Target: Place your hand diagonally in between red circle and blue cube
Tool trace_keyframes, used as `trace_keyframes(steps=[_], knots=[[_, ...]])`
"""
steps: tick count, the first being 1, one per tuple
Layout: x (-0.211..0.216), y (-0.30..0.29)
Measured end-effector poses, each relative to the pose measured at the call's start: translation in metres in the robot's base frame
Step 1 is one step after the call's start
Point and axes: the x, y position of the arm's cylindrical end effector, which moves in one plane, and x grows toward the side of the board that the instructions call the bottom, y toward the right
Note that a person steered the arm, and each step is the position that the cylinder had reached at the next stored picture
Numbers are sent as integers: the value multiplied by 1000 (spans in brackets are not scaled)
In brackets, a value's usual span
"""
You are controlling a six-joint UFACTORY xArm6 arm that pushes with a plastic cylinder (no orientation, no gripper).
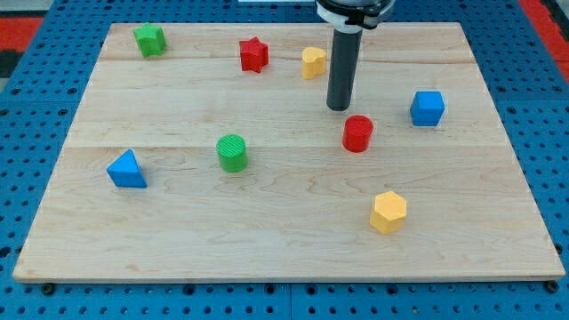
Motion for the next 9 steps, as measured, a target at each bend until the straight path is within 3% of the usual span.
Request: trace_keyframes(steps=[2, 3, 5, 6, 8, 9], knots=[[19, 23], [19, -45], [19, -83], [19, -75], [10, 21], [10, 21]])
